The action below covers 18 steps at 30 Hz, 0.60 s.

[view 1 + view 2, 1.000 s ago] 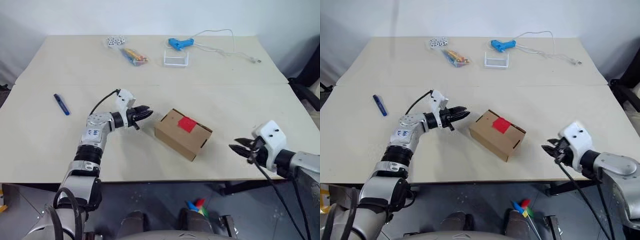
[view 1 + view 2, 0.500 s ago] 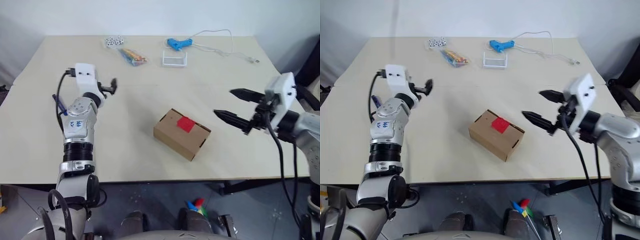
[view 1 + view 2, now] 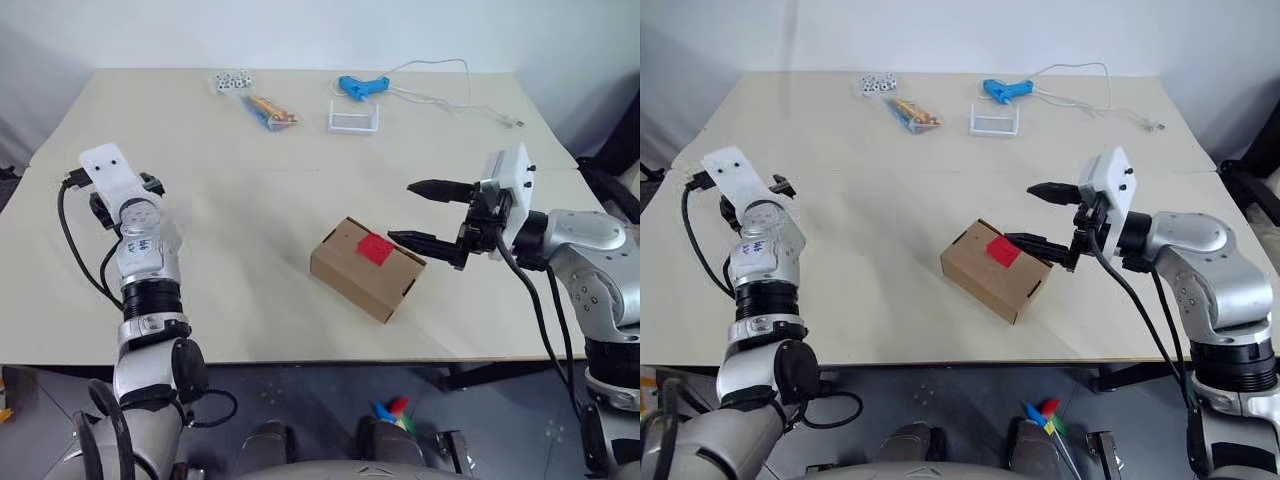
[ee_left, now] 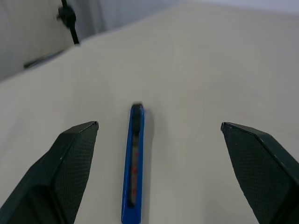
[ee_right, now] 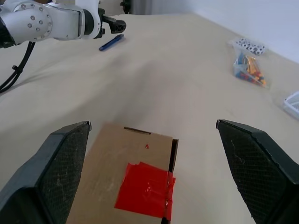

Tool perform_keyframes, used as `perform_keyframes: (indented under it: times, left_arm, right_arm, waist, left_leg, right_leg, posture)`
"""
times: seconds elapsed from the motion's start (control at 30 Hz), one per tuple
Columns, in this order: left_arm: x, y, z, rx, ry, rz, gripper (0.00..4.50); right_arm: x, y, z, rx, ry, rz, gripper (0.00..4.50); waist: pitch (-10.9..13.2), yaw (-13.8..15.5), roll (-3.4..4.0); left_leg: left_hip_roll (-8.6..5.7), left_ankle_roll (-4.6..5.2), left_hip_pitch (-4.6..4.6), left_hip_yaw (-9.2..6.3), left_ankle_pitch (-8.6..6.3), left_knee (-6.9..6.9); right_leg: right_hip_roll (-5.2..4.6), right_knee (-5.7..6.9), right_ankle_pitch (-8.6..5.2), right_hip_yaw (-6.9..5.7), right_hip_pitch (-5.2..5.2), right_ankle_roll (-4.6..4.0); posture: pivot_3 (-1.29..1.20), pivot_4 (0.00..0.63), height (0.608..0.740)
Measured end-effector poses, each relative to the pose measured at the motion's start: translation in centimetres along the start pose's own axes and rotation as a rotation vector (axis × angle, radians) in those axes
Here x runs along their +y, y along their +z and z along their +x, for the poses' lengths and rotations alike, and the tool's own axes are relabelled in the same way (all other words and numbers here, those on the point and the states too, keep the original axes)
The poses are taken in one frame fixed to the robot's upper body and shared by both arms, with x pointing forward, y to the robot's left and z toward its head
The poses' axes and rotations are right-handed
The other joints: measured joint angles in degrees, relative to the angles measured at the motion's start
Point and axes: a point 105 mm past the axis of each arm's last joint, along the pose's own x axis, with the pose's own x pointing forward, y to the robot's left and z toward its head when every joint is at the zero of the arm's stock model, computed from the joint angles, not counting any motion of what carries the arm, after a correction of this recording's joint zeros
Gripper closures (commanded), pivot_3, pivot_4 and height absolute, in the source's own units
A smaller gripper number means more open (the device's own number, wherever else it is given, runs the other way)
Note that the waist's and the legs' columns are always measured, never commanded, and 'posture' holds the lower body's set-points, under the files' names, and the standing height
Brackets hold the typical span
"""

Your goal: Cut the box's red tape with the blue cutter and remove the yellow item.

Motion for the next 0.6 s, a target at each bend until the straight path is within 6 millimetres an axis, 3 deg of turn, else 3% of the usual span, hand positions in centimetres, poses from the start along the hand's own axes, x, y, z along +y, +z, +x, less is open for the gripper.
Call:
perform_keyframes:
  times: [0.37, 0.6]
  left_arm:
    - [2.2, -0.7, 1.9, 0.097, 0.078, -0.005, 0.04]
    - [2.7, -3.0, 2.1, 0.183, 0.075, -0.026, 0.04]
  right_arm:
    - [0.3, -0.6, -0.7, 0.041, -0.015, 0.008, 0.00]
    - [0.2, -1.0, -1.3, 0.061, -0.033, 0.018, 0.00]
  waist:
    - [0.01, -0.10, -0.02]
    - [0.02, -0.06, -0.07]
  left_leg:
    - [0.00, -0.01, 0.01, 0.00, 0.00, -0.02]
    - [-0.01, -0.01, 0.01, 0.03, 0.00, -0.02]
  right_leg:
    - [0.00, 0.00, 0.00, 0.00, -0.01, 0.00]
    - [0.00, 0.00, 0.00, 0.01, -0.01, 0.00]
  posture:
    - [0.00, 0.150, 0.740]
    - [0.00, 0.150, 0.740]
